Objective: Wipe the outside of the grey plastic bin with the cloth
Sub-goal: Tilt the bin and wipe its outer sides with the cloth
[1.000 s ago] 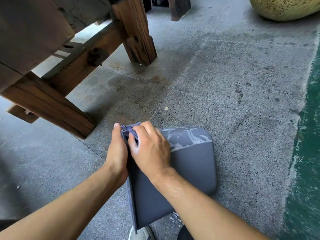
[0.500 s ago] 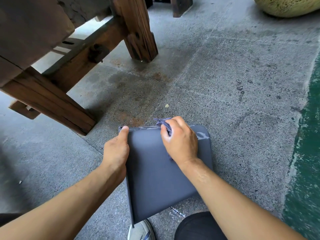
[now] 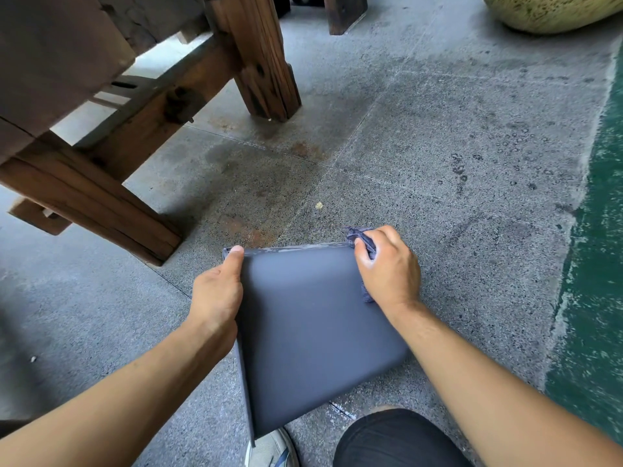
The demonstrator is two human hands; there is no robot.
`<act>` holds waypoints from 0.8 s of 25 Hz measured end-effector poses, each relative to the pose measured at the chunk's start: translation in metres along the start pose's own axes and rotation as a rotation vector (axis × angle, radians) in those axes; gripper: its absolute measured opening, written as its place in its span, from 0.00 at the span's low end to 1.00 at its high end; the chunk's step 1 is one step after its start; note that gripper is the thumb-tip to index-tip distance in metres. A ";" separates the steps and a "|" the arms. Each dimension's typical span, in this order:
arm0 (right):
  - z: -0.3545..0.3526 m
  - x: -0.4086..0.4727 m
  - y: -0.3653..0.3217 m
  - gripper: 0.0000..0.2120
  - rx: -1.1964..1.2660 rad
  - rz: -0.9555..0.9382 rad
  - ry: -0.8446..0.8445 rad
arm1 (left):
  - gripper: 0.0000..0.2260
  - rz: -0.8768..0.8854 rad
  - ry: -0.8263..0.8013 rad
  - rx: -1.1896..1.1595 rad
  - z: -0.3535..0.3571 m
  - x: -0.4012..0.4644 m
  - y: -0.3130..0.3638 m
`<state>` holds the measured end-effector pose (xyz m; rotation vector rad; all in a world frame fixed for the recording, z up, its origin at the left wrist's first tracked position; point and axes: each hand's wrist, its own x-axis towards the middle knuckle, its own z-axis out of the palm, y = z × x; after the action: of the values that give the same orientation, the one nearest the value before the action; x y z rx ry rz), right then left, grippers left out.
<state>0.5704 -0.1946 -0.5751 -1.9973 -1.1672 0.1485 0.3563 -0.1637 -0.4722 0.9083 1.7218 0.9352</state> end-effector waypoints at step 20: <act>-0.021 0.018 0.045 0.08 0.928 0.899 -0.014 | 0.15 0.105 -0.183 -0.007 -0.038 0.007 -0.001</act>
<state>0.6211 -0.2040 -0.5868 -1.4871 -0.0339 0.9587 0.3183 -0.1645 -0.4657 1.0553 1.5273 0.8963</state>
